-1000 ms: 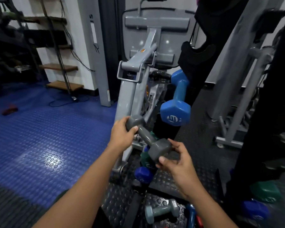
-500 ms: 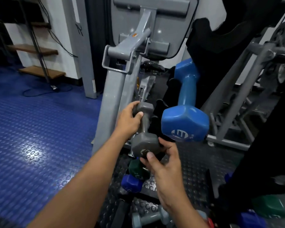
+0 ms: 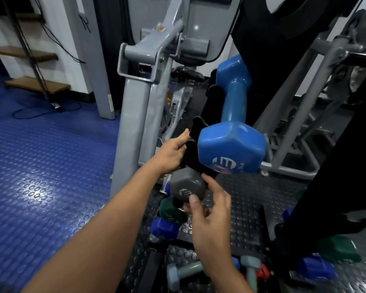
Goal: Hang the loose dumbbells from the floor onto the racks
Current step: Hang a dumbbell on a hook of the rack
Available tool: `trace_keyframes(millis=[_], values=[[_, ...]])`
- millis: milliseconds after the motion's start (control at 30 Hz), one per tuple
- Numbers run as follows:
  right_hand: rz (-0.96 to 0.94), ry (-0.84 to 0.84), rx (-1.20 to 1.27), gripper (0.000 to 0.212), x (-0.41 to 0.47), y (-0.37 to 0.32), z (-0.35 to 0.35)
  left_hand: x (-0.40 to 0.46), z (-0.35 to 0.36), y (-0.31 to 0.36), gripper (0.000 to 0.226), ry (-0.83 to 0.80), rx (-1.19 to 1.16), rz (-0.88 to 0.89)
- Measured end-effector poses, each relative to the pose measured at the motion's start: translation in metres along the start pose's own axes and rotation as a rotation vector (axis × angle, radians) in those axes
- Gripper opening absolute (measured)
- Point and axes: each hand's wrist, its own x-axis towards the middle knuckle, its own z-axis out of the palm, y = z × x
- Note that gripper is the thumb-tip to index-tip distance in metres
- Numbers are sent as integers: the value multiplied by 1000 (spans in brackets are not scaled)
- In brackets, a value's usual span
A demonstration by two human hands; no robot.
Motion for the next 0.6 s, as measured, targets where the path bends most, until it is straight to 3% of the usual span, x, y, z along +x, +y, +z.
trace_keyframes(millis=[100, 167, 300, 467, 600], values=[[-253, -68, -488, 50, 1, 0, -11, -1, -1, -2, 49, 20, 26, 36], [-309, -104, -595, 51, 3, -4, -16, -3, -3, -3, 48, 12, 53, 75], [-317, -136, -640, 47, 9, -8, -23, 5, -8, -8, 34, 7, 155, 111], [-253, -189, -577, 51, 17, -13, -29, 9, -24, -1, 40, -86, 306, 96], [-180, -221, -501, 56, 20, -20, -37, -6, -36, 16, 38, -46, 344, 22]])
